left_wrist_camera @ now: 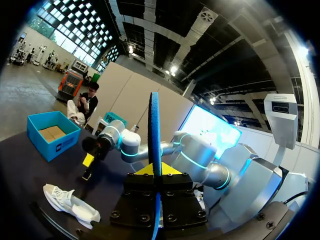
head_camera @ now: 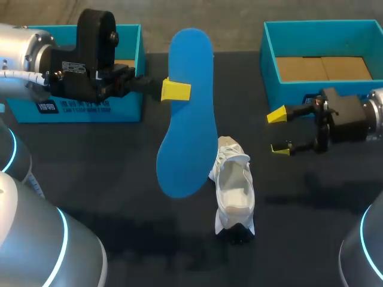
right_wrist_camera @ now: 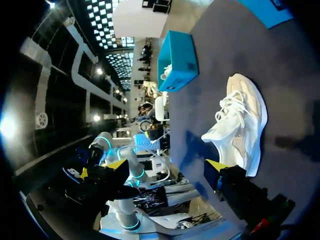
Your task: Take the shoe out of the shoebox, open the shoe tongue, remove and reinsert the insole, then place the shoe into the shoebox
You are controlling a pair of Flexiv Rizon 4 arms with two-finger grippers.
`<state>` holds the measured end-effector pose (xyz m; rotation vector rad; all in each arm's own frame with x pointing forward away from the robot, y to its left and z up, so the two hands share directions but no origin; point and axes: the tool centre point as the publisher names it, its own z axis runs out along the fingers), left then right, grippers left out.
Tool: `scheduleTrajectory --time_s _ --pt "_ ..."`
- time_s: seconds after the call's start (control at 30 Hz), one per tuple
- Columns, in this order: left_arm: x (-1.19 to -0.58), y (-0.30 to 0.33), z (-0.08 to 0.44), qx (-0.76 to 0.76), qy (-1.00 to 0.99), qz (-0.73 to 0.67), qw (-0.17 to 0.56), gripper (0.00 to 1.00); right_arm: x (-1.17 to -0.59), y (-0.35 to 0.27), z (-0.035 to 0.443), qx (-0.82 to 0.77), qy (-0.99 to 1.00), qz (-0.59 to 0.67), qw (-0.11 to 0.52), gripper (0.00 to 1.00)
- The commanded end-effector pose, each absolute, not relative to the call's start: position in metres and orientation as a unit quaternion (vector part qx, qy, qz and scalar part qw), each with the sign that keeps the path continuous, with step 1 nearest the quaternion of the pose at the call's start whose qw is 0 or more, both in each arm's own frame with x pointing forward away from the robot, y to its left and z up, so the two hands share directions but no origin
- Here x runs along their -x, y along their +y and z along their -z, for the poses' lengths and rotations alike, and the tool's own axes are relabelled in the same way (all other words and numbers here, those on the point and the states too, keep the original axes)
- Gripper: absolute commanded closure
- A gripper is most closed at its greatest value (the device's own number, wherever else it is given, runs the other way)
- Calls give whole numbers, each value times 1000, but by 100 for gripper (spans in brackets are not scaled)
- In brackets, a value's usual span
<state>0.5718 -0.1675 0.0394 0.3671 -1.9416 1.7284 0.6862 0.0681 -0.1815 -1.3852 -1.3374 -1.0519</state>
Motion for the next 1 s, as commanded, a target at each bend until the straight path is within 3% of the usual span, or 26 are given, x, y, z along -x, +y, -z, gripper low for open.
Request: scheduleTrajectory --time_s 0.03,0.33,0.47,0.77,0.93,1.0 --pt "-572 -168 -39 -135 -715 -637 256 100 -697 72 188 536 -535 430 492 0" --pt "-576 -167 -38 -131 -716 -638 253 100 -698 72 185 523 -527 439 505 0" --pt "-595 -165 -43 -56 -732 -639 229 100 -698 72 185 523 -527 439 505 0" --pt "-617 -168 -51 52 -793 -604 70 100 -698 72 185 523 -527 439 505 0" --pt "-620 -176 -44 115 -813 -562 -98 100 -698 72 185 523 -527 439 505 0" --pt "-620 -176 -40 132 -805 -564 -130 100 -698 72 185 523 -527 439 505 0"
